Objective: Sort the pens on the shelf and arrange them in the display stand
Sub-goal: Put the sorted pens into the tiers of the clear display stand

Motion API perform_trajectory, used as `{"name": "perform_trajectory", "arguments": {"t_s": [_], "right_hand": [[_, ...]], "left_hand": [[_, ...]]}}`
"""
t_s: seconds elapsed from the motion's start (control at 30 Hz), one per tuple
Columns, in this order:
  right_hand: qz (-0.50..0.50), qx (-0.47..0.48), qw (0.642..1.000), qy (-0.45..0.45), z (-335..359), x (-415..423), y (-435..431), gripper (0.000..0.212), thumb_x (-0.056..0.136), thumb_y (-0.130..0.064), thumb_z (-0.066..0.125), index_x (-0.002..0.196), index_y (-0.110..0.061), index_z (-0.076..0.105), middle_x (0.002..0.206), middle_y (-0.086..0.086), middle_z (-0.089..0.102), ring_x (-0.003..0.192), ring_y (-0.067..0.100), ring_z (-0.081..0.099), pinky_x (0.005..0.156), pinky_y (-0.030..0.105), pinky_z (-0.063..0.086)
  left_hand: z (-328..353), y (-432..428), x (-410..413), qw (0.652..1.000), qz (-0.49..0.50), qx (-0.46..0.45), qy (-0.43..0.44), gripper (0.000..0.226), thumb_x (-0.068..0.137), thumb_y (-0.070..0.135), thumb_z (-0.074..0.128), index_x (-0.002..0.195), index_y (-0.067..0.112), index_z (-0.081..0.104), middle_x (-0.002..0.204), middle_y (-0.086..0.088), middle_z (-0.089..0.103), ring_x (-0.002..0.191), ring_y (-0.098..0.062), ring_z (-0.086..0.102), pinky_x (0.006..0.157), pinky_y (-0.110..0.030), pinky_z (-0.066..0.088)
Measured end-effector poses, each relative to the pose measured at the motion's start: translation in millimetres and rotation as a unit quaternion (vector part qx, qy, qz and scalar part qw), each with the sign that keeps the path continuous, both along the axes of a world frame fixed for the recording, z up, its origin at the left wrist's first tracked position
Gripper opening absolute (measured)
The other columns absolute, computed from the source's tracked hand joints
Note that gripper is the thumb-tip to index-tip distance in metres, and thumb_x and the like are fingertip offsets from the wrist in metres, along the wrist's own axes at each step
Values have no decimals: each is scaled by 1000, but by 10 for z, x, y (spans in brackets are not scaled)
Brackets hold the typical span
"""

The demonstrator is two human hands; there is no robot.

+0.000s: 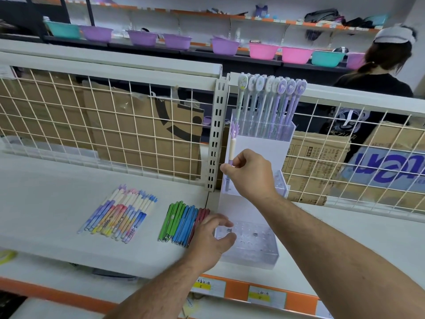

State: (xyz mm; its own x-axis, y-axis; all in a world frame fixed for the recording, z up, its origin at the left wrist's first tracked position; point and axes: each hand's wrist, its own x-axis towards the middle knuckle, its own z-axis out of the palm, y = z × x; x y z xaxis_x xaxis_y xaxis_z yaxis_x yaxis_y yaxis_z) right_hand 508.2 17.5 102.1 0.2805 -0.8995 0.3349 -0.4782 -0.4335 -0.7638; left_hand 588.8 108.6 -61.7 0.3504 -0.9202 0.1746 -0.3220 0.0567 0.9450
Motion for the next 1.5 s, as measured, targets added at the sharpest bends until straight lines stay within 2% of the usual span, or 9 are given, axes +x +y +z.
{"name": "perform_trajectory", "arguments": {"t_s": [0.17, 0.37, 0.53, 0.77, 0.97, 1.1, 1.2, 1.3, 1.5], "right_hand": [[-2, -15, 1000, 25, -15, 8, 4, 16, 85, -27, 71, 75, -17, 62, 68, -8, 62, 66, 15, 59, 63, 34, 52], [-9, -24, 999, 24, -24, 1, 13, 17, 86, -26, 71, 78, -13, 63, 70, -1, 64, 71, 22, 63, 64, 37, 54], [-17, -25, 999, 26, -33, -23, 61, 19, 85, -33, 73, 87, -18, 62, 77, -1, 66, 75, 21, 65, 68, 40, 58], [-39, -21, 998, 44, -96, -153, 184, 28, 84, -40, 74, 97, -19, 60, 84, -6, 64, 80, 17, 63, 70, 38, 56], [-43, -3, 998, 41, -196, -218, 325, 24, 83, -39, 73, 94, -21, 60, 86, -10, 62, 83, 14, 61, 71, 34, 52], [-40, -4, 998, 40, -259, -221, 414, 23, 83, -37, 73, 94, -21, 61, 88, -10, 63, 84, 14, 61, 73, 34, 53], [-43, -2, 998, 42, -302, -179, 484, 21, 84, -37, 73, 93, -22, 61, 88, -10, 63, 84, 13, 61, 73, 34, 53], [-28, 8, 999, 31, -353, -51, 568, 15, 84, -34, 72, 91, -26, 62, 90, -12, 65, 83, 13, 63, 72, 32, 51], [5, 25, 999, 21, -566, 565, 870, 12, 86, -32, 71, 90, -25, 62, 84, -11, 65, 80, 10, 63, 71, 30, 51]], "left_hand": [[6, 0, -1, 1000, 2, -4, 3, 17, 84, 19, 77, 96, 29, 69, 115, 17, 56, 110, 11, 51, 90, 0, 32], [5, 3, -1, 1000, 0, 1, 0, 17, 84, 21, 77, 95, 32, 69, 115, 19, 56, 111, 10, 50, 92, -4, 33], [30, 6, 5, 1000, -1, 5, -3, 18, 84, 22, 76, 95, 33, 68, 115, 20, 56, 111, 10, 50, 92, -4, 34], [107, 24, 42, 997, -9, 26, -67, 16, 85, 30, 75, 96, 37, 67, 113, 23, 56, 113, 2, 52, 102, -22, 40], [247, 89, 86, 989, -40, 82, -116, 24, 88, 34, 71, 112, 32, 68, 129, 19, 53, 121, -2, 50, 108, -27, 39], [341, 192, 136, 986, -52, 97, -127, 20, 88, 32, 71, 108, 34, 67, 138, 21, 47, 124, -1, 46, 108, -26, 39], [384, 280, 230, 985, -63, 98, -125, 22, 86, 24, 72, 105, 32, 68, 133, 21, 48, 121, 1, 45, 103, -21, 39], [407, 374, 444, 985, -72, 97, -125, 25, 80, 16, 70, 104, 25, 70, 114, 17, 60, 105, -6, 58, 91, -20, 49], [419, 711, 1266, 986, -5, 97, -132, 13, 80, 22, 67, 89, 31, 70, 93, 13, 66, 87, -3, 62, 79, -26, 54]]}}
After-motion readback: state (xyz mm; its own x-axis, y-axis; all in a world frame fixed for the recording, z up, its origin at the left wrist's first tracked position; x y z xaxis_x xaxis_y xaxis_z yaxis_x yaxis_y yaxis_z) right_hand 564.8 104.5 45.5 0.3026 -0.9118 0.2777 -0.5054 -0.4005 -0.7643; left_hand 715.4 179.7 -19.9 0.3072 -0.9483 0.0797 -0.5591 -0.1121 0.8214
